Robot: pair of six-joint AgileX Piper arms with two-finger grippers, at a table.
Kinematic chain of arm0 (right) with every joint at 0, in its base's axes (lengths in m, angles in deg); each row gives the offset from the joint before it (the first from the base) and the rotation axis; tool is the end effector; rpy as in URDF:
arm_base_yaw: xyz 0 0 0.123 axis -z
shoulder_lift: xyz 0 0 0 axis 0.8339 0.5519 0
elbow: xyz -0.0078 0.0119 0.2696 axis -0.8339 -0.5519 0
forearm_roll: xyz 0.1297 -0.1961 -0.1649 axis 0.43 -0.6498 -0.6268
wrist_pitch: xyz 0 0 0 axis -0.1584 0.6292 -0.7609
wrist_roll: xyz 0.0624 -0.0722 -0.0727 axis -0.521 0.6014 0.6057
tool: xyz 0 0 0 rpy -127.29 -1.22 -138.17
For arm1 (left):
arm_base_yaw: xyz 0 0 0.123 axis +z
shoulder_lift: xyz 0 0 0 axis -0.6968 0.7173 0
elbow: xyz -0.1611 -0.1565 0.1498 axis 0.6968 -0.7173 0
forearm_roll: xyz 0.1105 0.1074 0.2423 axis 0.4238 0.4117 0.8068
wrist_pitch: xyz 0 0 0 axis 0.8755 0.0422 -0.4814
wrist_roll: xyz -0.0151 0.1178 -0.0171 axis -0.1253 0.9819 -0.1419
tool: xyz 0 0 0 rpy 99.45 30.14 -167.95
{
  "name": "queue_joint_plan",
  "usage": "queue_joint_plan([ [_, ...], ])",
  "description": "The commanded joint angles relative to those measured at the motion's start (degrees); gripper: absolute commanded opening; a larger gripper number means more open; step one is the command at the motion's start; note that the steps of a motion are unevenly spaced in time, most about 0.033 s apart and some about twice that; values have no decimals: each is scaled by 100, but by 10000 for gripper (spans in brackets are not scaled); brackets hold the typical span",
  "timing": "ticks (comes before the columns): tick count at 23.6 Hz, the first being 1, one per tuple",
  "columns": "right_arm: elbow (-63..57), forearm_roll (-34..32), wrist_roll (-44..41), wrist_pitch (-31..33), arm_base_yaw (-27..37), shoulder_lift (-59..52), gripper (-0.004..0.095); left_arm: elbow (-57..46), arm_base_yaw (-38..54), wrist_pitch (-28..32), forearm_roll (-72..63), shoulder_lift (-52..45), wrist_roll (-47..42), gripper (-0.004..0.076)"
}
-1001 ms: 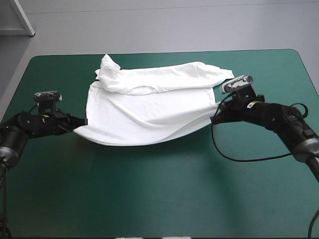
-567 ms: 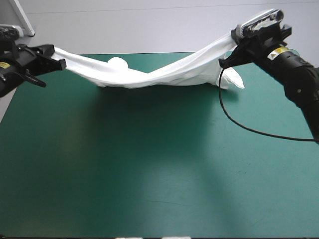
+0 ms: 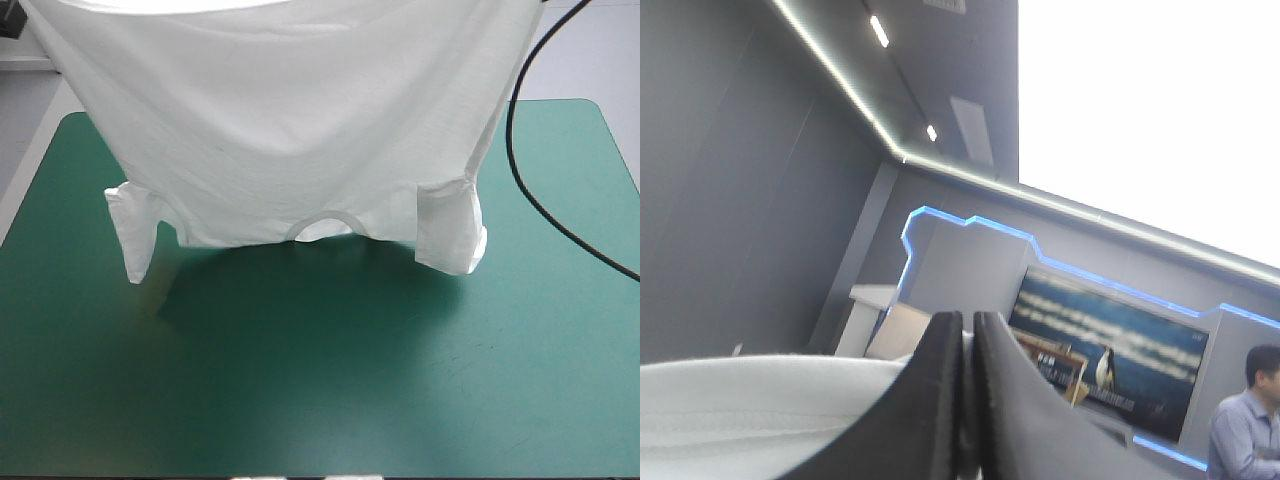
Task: Fold the cloth
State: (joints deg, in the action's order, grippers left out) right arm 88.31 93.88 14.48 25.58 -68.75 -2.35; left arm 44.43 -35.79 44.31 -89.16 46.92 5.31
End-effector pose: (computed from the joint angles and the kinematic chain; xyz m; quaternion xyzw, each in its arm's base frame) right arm 0.2293 0.0613 0.6938 -0.1626 0.4497 -0.0186 0.8780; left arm 0.2278 -0.0029 0.6713 0.1137 0.5409 0.0173 0.8332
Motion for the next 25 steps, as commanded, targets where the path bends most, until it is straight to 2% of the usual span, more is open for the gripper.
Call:
queue_joint_plan([
  [1, 466, -8, 87, -812, 14, -147, 0, 404, -26, 1013, -187, -112, 216, 19],
  [6, 508, -8, 277, -1183, 14, -88, -17, 432, -26, 1738, -209, 36, 262, 19],
  [10, 508, -8, 277, -1476, 14, 299, -18, 505, -26, 1840, -447, 457, 305, 19],
  [18, 589, -8, 342, -2103, 14, 1496, -18, 1226, -26, 1568, -644, 1862, 364, 19],
  [21, 1178, 2, 465, -2276, 91, 2160, -18, 2169, -26, 1346, -632, 2690, 375, 19],
  [25, 2195, 92, 465, -1954, 299, 2672, -18, 3322, -26, 1029, -589, 3289, 364, 19],
])
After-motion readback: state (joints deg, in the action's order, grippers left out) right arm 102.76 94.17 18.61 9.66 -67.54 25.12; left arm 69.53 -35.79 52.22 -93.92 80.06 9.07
